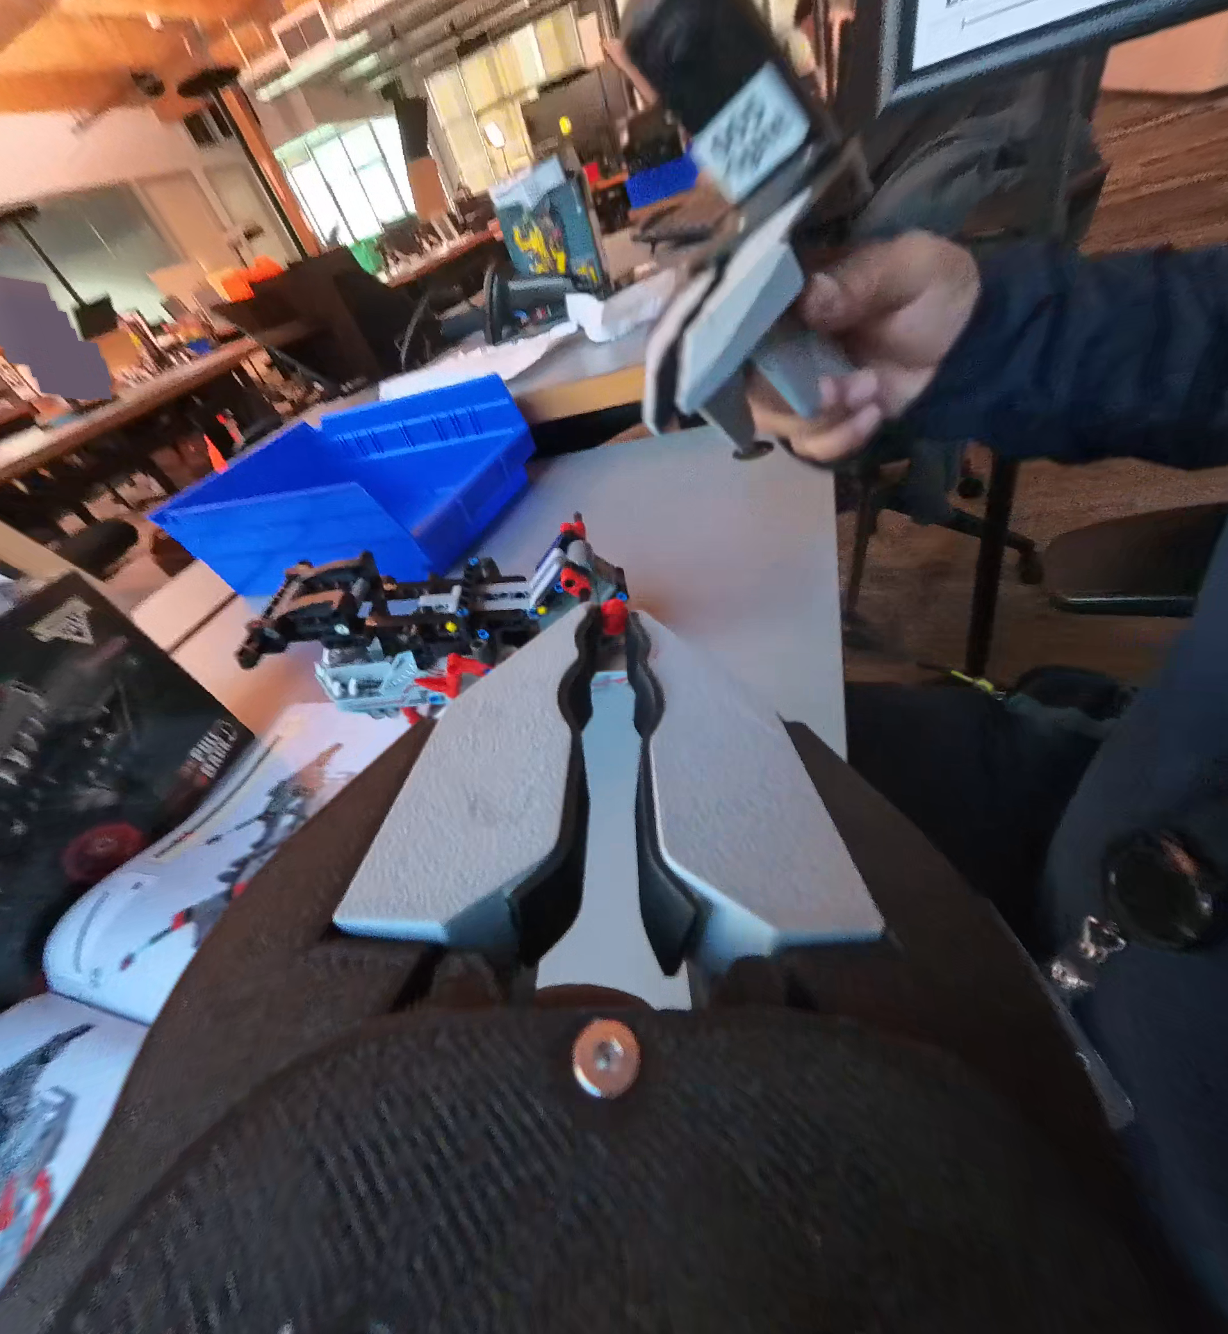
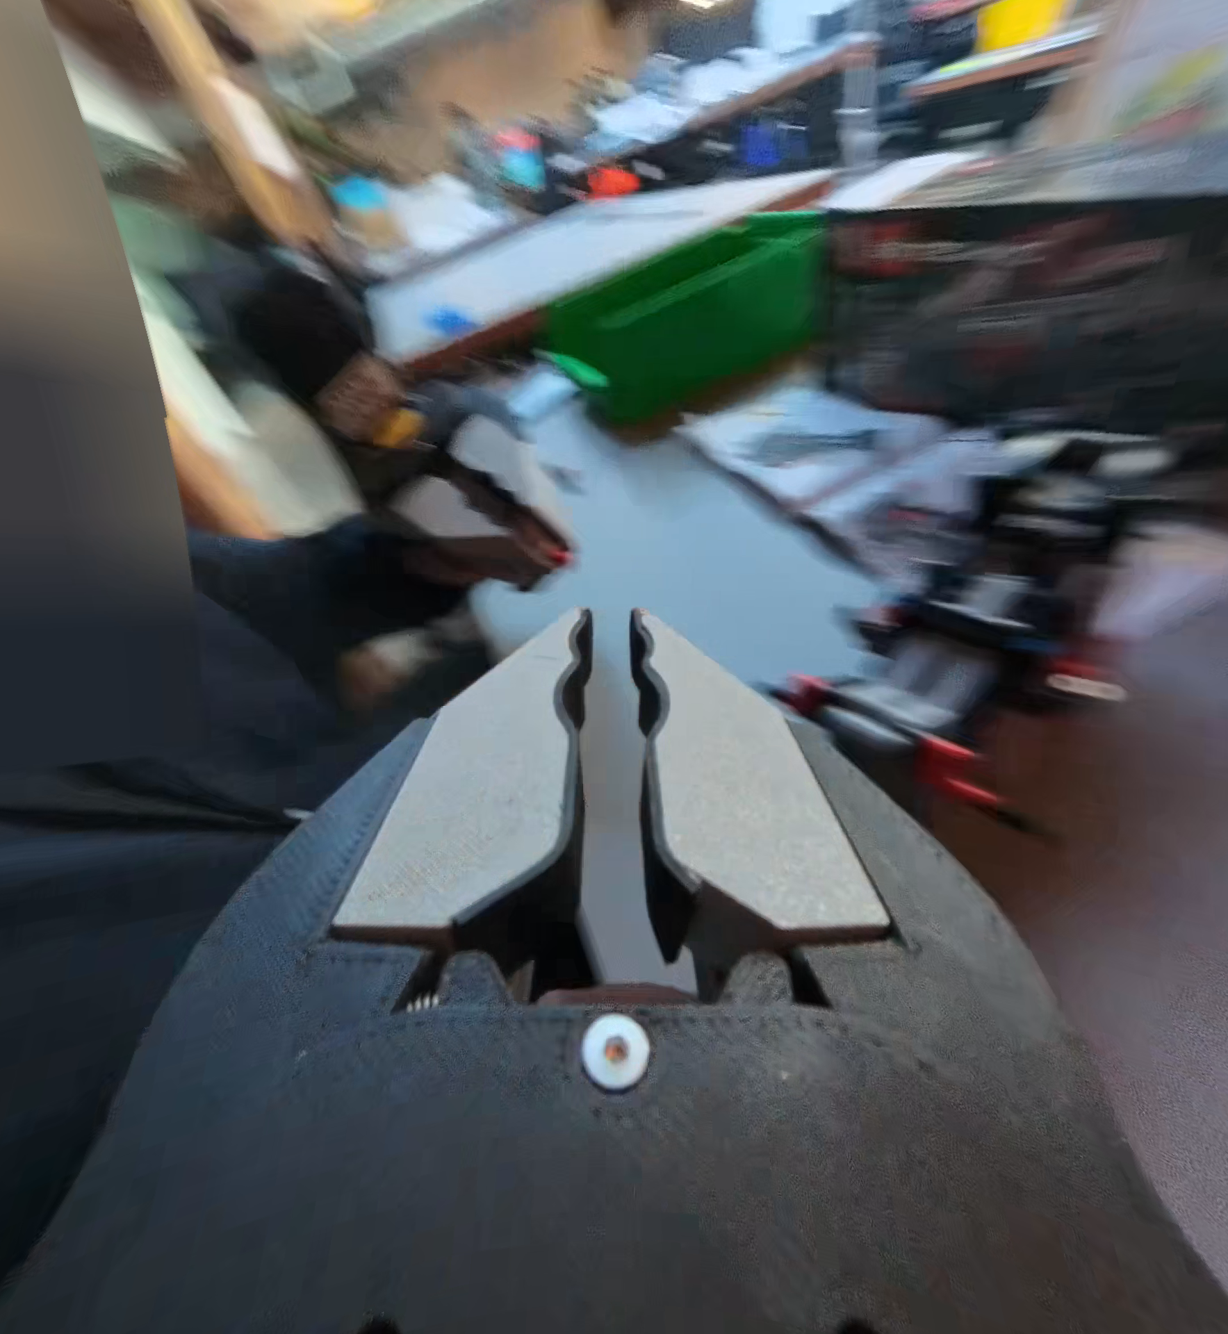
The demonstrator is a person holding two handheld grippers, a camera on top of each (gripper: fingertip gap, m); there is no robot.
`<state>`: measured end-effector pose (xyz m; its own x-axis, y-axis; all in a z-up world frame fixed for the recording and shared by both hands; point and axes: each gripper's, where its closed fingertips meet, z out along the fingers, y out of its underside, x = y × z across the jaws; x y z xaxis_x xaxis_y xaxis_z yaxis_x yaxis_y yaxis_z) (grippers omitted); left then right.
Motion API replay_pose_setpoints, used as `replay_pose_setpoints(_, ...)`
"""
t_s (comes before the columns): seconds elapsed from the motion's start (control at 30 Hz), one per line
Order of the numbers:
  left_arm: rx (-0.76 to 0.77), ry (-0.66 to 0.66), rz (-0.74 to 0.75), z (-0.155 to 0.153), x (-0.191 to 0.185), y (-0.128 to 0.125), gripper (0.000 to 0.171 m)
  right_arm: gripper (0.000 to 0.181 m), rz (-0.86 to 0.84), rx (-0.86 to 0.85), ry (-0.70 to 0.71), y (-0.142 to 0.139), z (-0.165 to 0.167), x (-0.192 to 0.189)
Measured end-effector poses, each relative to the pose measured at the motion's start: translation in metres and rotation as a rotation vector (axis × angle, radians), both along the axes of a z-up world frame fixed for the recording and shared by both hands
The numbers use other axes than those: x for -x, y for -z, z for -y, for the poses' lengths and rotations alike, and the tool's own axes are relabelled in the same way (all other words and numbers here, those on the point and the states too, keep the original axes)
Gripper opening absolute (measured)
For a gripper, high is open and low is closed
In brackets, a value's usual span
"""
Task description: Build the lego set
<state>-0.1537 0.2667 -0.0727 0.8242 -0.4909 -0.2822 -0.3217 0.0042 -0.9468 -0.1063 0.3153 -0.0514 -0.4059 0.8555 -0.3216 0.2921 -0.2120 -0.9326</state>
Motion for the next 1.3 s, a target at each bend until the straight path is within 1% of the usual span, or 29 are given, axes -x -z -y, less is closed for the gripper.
replay_pose_setpoints(0.03,0.021,-0.004,0.014,-0.006,0.0,0.004,0.004,0.009,0.023,-0.102,0.081,0.004,-0.026,-0.004)
replay_pose_setpoints(0.07,0.027,-0.006,0.034,-0.013,0.0,0.007,0.004,0.013,0.049,-0.172,0.115,0.007,-0.045,-0.008)
replay_pose_setpoints(0.13,0.056,0.0,0.082,-0.027,0.0,0.012,0.004,0.015,0.064,-0.283,0.134,0.014,-0.073,-0.011)
replay_pose_setpoints(0.2,0.059,0.036,0.157,-0.038,-0.002,0.013,0.003,0.02,0.102,-0.346,0.114,0.03,-0.094,-0.009)
replay_pose_setpoints(0.27,0.077,0.048,0.211,-0.05,-0.002,0.016,0.003,0.022,0.125,-0.333,0.039,0.046,-0.1,-0.004)
replay_pose_setpoints(0.33,0.082,0.06,0.236,-0.057,-0.003,0.018,0.003,0.024,0.129,-0.296,-0.034,0.059,-0.102,0.0)
replay_pose_setpoints(0.37,0.107,0.066,0.242,-0.06,-0.005,0.021,0.003,0.025,0.134,-0.28,-0.056,0.064,-0.103,0.001)
replay_pose_setpoints(0.47,0.199,0.076,0.232,-0.065,-0.01,0.033,0.004,0.026,0.096,-0.213,-0.131,0.068,-0.098,0.0)
replay_pose_setpoints(0.63,0.198,0.093,0.24,-0.068,-0.012,0.038,0.003,0.017,0.065,-0.112,-0.204,0.072,-0.1,-0.001)
replay_pose_setpoints(0.67,0.193,0.109,0.251,-0.069,-0.013,0.037,0.003,0.015,0.057,-0.105,-0.214,0.072,-0.1,0.0)
replay_pose_setpoints(0.73,0.134,0.148,0.284,-0.068,-0.015,0.027,0.003,0.017,0.053,-0.101,-0.23,0.073,-0.099,0.0)
replay_pose_setpoints(0.8,0.142,0.181,0.307,-0.067,-0.015,0.026,0.004,0.018,0.053,-0.109,-0.241,0.074,-0.098,0.001)
replay_pose_setpoints(0.9,0.131,0.219,0.371,-0.064,-0.012,0.019,0.003,0.016,0.05,-0.091,-0.268,0.072,-0.092,0.001)
replay_pose_setpoints(0.97,0.152,0.239,0.438,-0.064,-0.006,0.016,0.004,0.01,0.063,-0.094,-0.272,0.075,-0.09,0.002)
replay_pose_setpoints(1.03,0.191,0.255,0.493,-0.064,-0.001,0.017,0.003,0.009,0.085,-0.11,-0.272,0.079,-0.088,0.003)
replay_pose_setpoints(1.13,0.284,0.242,0.535,-0.064,0.002,0.024,0.003,0.006,0.091,-0.137,-0.297,0.08,-0.082,0.001)
replay_pose_setpoints(1.2,0.339,0.23,0.545,-0.061,0.003,0.03,0.003,0.002,0.092,-0.152,-0.297,0.081,-0.08,0.002)
replay_pose_setpoints(1.3,0.379,0.209,0.51,-0.059,0.007,0.037,0.003,0.009,0.1,-0.122,-0.301,0.079,-0.078,0.005)
